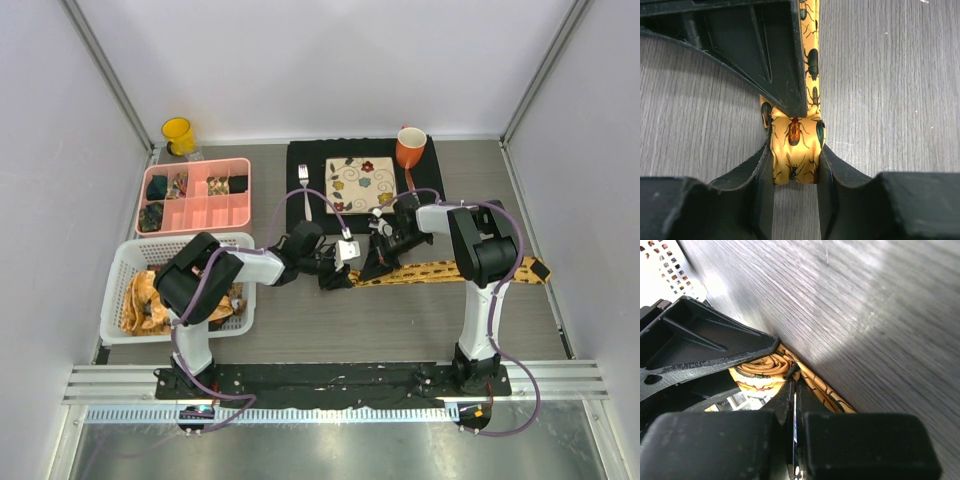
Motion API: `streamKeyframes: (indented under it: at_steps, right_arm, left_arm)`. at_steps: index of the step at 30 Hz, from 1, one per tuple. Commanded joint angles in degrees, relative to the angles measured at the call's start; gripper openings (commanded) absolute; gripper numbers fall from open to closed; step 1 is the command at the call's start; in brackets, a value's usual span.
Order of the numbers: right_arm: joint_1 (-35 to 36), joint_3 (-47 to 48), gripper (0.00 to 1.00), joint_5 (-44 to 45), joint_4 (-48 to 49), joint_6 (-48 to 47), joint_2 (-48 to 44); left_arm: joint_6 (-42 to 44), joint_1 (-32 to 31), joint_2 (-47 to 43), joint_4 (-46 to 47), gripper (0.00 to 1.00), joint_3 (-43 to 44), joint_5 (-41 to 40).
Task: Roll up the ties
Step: Roll the tie at the center of the board.
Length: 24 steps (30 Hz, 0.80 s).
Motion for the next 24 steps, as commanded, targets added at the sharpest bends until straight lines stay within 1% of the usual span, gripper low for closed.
streamKeyframes:
  at_steps: [1,10,12,13,16,17,20,24]
  right_arm:
    - [0.37,-0.12,0.01,15.01,2.28,-1.90,3.75]
    - [0.90,-0.12,0.01,15.80,2.81,-0.76,4.02]
    - [0.90,-0.30,0.01,16.33,2.81,-0.93,3.93]
    - [0.90,-0.39,0.01,16.68,2.90,-0.93,3.84]
    - [0.90,-0.82,0.01,17.30,2.81,-1.20,3.75]
    - [0.90,-0.91,0.01,17.47,2.73,-1.20,3.84]
    - [0.90,-1.09,0.01,18.17,2.81,-1.20,3.84]
    - [0.81,-0.91,0.01,18.88,2.90,-1.20,4.02]
  left_arm:
    - [-1.86,-0.65,-1.24,2.03,0.32,2.87,2.54]
    - [-7.30,-3.20,2.09,4.75,0.34,7.09,-0.44]
    - [-7.83,-3.03,2.19,3.88,0.39,7.35,-2.10]
    - [-8.27,-2.59,1.84,3.26,0.40,7.00,-2.38]
    - [-8.63,-0.57,-0.62,4.40,0.47,3.06,-1.24]
    - [-8.37,0.13,-1.15,4.40,0.52,1.31,-0.98]
    - [-7.75,1.45,-2.39,4.66,0.55,-1.25,0.25]
    - [-6.43,1.55,-0.90,6.50,0.55,-1.97,0.96]
